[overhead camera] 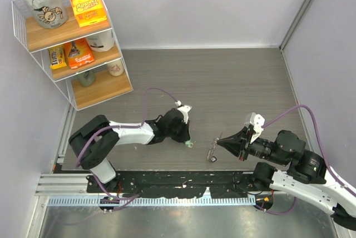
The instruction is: Put the keys on the keyring
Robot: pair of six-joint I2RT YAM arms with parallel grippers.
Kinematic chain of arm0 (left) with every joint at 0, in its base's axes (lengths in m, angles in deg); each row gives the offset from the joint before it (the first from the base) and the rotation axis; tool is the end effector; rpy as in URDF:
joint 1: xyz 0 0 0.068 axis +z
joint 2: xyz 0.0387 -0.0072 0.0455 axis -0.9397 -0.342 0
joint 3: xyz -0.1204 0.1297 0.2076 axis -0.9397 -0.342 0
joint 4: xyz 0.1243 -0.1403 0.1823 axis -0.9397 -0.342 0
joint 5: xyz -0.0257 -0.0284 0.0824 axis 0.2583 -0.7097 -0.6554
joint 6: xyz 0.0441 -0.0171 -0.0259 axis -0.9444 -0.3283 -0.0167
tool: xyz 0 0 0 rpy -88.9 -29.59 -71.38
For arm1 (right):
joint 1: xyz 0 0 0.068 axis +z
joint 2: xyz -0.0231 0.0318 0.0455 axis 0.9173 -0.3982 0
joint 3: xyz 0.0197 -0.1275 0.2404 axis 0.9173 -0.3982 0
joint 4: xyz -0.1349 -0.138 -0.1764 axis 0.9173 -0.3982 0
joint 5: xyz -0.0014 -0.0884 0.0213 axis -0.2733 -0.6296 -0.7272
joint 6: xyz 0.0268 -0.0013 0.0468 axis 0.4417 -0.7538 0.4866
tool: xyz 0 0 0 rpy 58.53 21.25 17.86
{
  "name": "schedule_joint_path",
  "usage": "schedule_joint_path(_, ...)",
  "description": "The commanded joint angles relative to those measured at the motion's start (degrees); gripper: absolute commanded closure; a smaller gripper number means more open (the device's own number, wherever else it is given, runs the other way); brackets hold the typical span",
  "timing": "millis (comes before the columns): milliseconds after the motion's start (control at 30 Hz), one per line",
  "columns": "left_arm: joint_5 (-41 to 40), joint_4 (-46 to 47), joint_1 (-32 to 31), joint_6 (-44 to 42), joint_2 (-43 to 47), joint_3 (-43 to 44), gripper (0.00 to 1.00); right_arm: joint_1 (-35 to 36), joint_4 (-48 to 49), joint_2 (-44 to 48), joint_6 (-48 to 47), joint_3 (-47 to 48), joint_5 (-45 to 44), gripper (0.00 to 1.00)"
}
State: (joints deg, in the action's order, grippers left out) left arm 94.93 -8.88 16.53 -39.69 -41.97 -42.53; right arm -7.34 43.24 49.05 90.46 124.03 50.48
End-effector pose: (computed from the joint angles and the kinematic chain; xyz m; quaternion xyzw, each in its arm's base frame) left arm 0.1838 -0.2546 0.1444 0.2010 0.8983 -0.2970 0.2537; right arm 0.0359 0.0668 0.3287 -0.3433 0.6656 0.4041 0.5252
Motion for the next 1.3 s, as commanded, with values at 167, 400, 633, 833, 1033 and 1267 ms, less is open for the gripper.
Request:
schedule_joint_path(167,-10.32,-7.49,6.36,1.21,1.53,-0.16,1.00,0.22,3.03,-0.51,0.06,0.99,-0.88,0.95)
schedule_joint_path(400,-3.83,-0.81,6.36,2.09,14.35,-6.84,0.88,0.30,3.12,0.54,1.11,0.91,-0.27,0.95)
schedule_joint_path(633,2.06,-2.75,6.28,-0.46,17.53,-5.79,0.66,0.22,4.00,0.71,1.47,0.38,0.96,0.95)
schedule_joint_path(833,2.77,-3.35,6.01,-1.96,13.32,-4.30,0.60,0.30,3.91,1.15,1.91,-0.06,1.14,0.95)
schedule_joint_path(1033,-0.30,-4.76,5.84,-2.31,9.28,-2.10,0.58,0.30,3.74,1.86,2.00,-0.15,1.05,0.95)
schedule_joint_path(1267,-1.72,-5.38,5.31,-2.40,6.02,-0.78,0.59,0.22,4.00,1.68,1.99,-0.59,1.40,0.95)
